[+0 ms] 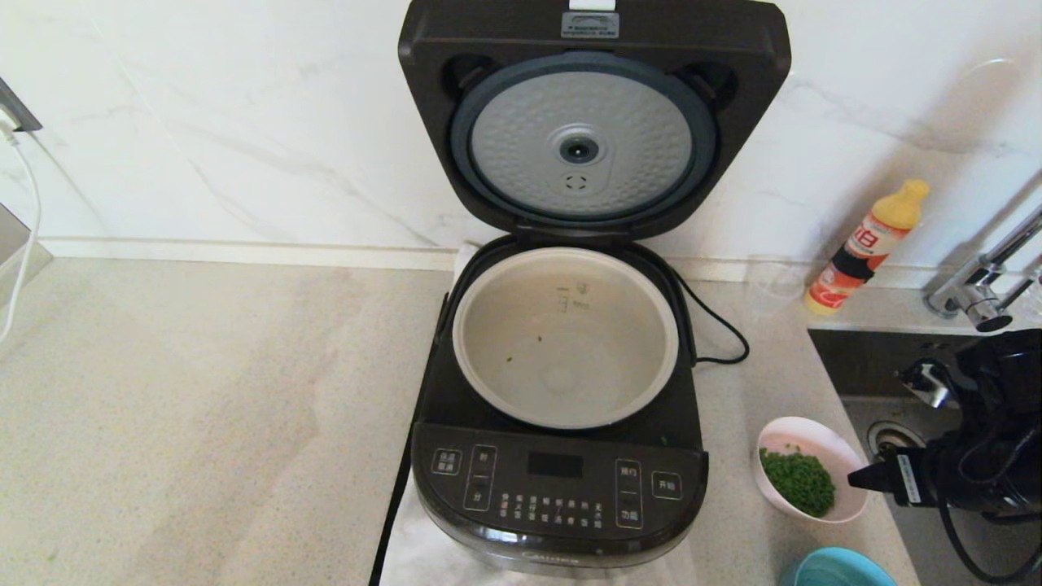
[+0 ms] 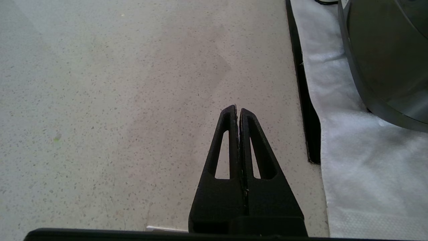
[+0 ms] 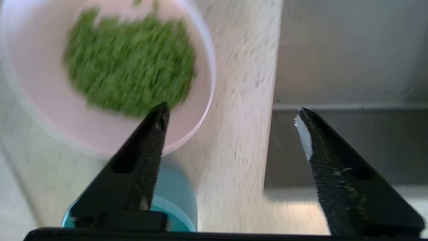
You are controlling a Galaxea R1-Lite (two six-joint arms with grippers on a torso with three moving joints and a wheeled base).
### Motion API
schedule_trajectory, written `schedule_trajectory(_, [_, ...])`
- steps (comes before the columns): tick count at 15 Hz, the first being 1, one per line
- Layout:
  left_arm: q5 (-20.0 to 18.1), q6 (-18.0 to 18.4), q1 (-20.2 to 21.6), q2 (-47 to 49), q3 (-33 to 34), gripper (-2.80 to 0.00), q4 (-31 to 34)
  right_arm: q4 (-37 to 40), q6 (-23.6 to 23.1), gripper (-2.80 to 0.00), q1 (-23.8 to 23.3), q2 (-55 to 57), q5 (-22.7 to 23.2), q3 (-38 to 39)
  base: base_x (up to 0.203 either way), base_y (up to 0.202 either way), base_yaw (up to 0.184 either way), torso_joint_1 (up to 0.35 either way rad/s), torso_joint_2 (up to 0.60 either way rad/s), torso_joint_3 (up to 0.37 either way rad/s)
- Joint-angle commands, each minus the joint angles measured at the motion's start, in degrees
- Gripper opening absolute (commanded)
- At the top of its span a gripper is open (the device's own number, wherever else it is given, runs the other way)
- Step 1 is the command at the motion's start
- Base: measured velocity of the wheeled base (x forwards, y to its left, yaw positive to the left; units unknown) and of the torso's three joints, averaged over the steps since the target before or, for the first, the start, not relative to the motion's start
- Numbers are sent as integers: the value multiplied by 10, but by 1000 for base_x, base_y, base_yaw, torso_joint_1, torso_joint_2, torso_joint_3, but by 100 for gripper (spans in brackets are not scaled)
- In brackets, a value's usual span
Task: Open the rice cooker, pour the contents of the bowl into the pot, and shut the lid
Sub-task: Pour the chopped green onions from the bowl into the rice cooker
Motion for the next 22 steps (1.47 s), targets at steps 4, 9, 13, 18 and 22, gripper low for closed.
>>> schedule_trajectory(4, [0,0,0,0,5,-280,0,-31,23,0,-7,55,0,-10,0,0,0,0,0,0])
schedule_trajectory(9, [0,0,0,0,5,-280,0,-40,53,0,-6,81,0,-44,0,0,0,0,0,0])
schedule_trajectory(13, [0,0,0,0,5,-280,0,-37,97,0,-2,104,-1,-74,0,0,0,0,0,0])
schedule_trajectory(18, [0,0,0,0,5,-280,0,-30,103,-280,21,92,-1,-64,0,0,0,0,0,0])
schedule_trajectory(22, [0,0,0,0,5,-280,0,-30,129,-280,61,86,-2,-65,0,0,0,0,0,0])
